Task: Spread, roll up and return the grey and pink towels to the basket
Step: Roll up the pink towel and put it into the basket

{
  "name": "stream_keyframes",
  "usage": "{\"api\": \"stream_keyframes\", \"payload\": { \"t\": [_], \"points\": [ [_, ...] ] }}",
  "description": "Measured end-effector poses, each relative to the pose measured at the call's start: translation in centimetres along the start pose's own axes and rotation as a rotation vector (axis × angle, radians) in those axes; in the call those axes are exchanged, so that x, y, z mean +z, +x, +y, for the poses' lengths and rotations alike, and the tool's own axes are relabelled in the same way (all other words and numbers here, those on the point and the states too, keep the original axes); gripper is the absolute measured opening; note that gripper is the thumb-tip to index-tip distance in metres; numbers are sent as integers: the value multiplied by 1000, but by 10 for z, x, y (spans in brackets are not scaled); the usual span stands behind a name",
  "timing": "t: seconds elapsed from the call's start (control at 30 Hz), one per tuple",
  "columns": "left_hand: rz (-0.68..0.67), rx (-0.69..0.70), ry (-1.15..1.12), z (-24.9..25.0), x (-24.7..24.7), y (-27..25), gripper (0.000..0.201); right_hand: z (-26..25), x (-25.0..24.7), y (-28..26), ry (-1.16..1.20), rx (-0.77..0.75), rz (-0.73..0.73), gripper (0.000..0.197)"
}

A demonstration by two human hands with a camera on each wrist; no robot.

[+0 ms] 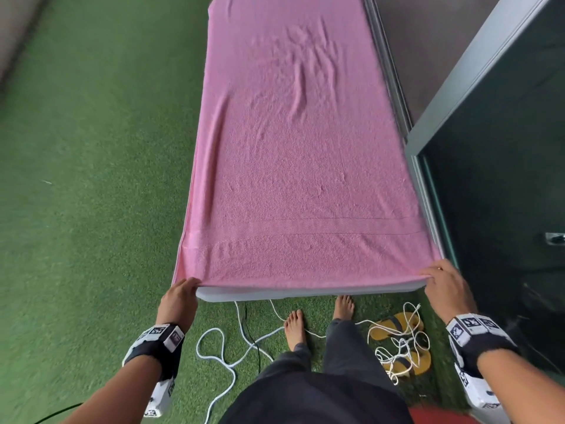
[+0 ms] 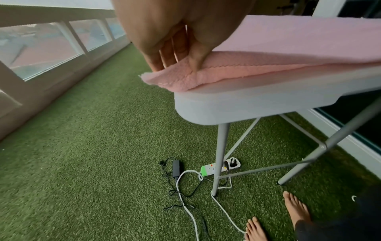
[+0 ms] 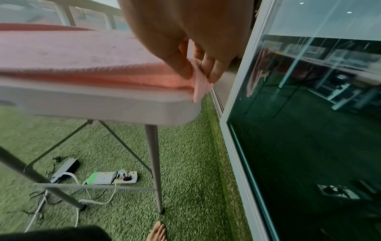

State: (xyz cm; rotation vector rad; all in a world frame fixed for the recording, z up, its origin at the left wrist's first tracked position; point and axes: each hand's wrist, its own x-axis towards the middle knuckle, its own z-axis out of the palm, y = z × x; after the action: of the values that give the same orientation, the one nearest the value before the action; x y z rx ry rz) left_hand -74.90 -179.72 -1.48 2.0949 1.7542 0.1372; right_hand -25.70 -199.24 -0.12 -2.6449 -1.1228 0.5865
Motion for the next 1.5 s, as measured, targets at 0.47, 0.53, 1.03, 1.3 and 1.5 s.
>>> {"api": "stream_keyframes", "payload": {
  "t": [0.47,0.53,1.03,1.3,1.5],
  "points": [
    [-17,7,4,-9,-1,6,8,24,21,3,82,-84,256,20],
    [-20,-20,-10,-6,-2,7,7,26,22,5,52,-112,241,18],
    [-1,-104,148,32,12,19,46,3,17,22,-120,-51,197,28],
    [53,12,-5,32,23,9,33,-2,40,19,138,-117,110,41],
    [166,-69,-64,33,24,1,21,11,44,10,61,-148,120,35]
  ]
}}
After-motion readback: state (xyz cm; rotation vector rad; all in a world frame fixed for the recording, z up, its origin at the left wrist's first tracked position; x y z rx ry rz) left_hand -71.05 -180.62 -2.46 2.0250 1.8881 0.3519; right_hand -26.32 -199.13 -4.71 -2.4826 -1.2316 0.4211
